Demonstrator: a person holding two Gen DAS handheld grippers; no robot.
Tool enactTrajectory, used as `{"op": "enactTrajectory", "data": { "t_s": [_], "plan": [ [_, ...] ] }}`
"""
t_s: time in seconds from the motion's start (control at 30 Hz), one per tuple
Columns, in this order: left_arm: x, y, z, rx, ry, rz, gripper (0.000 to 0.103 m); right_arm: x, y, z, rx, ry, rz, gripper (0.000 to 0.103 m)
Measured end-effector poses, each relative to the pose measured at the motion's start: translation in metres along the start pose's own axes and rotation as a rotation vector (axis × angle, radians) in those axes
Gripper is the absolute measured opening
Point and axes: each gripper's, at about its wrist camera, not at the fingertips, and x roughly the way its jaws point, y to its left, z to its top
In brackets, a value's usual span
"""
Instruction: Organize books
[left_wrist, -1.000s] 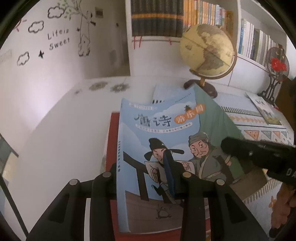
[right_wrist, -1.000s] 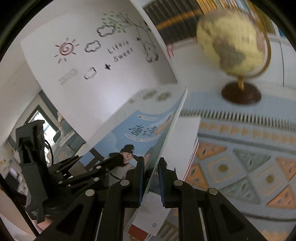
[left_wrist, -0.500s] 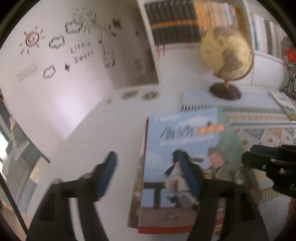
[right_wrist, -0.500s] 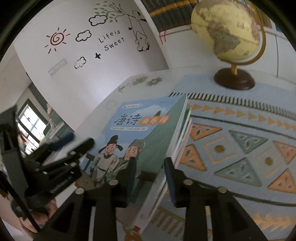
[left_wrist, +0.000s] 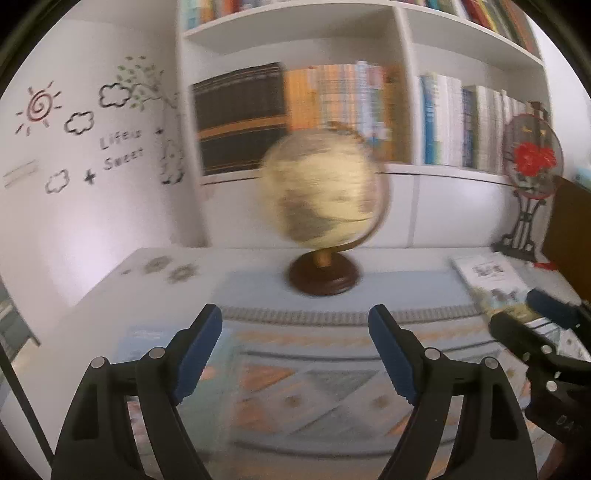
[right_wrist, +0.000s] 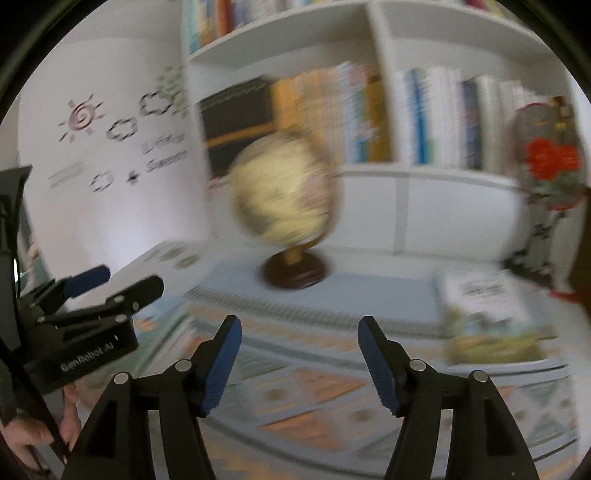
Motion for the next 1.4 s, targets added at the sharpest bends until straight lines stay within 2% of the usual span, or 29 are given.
{"op": "enactTrajectory", "data": {
  "t_s": [0.03,0.07,0.17,0.3,0.43,0.53,0.63,0.67,0.73,0.8,0.83,0.9,1.03,1.23,1.4],
  "plan": [
    [0.005,-0.015,0.003,0.002,0.003,-0.013,0.081,-0.003,-0.011,0.0,-0.021,-0.02,-0.04,0.076],
    [0.013,-0.034,0.007,0.005,0.018,-0.041,0.081,-0.005,-0.02,0.0,-0.041,-0.034,-0.073,0.078],
    [0.035,-0.071,0.013,0.003,0.065,-0.098,0.081,-0.006,-0.054,0.002,-0.067,-0.057,-0.159,0.078],
    [0.045,-0.112,0.019,0.018,0.023,-0.116,0.081,-0.006,-0.09,0.002,-0.076,-0.08,-0.182,0.079],
    [0.068,-0.15,0.02,0.037,0.051,-0.163,0.081,0.009,-0.115,-0.003,-0.076,-0.07,-0.223,0.08],
    [0.09,-0.172,0.018,0.014,0.07,-0.178,0.081,0.025,-0.136,-0.007,-0.05,-0.05,-0.25,0.08],
    [0.109,-0.193,0.012,0.041,0.064,-0.182,0.081,0.041,-0.151,-0.015,-0.087,-0.033,-0.281,0.08],
    [0.114,-0.197,0.009,0.052,0.081,-0.191,0.081,0.048,-0.156,-0.018,-0.098,-0.012,-0.27,0.081],
    [0.139,-0.211,0.001,0.071,0.199,-0.269,0.081,0.061,-0.177,-0.022,-0.035,0.058,-0.196,0.081],
    [0.154,-0.219,-0.008,0.06,0.274,-0.334,0.08,0.073,-0.206,-0.026,0.103,0.146,-0.092,0.081],
    [0.158,-0.222,-0.011,0.059,0.295,-0.35,0.08,0.078,-0.227,-0.031,0.208,0.188,-0.075,0.081],
    [0.164,-0.228,-0.019,0.067,0.326,-0.358,0.08,0.078,-0.25,-0.039,0.285,0.205,-0.134,0.081],
    [0.17,-0.241,-0.03,0.105,0.383,-0.411,0.08,0.083,-0.259,-0.044,0.256,0.252,-0.207,0.081],
    [0.17,-0.251,-0.035,0.151,0.404,-0.423,0.08,0.095,-0.265,-0.049,0.263,0.317,-0.26,0.081],
    [0.174,-0.254,-0.034,0.158,0.398,-0.436,0.082,0.108,-0.276,-0.054,0.311,0.374,-0.223,0.082]
  ]
}}
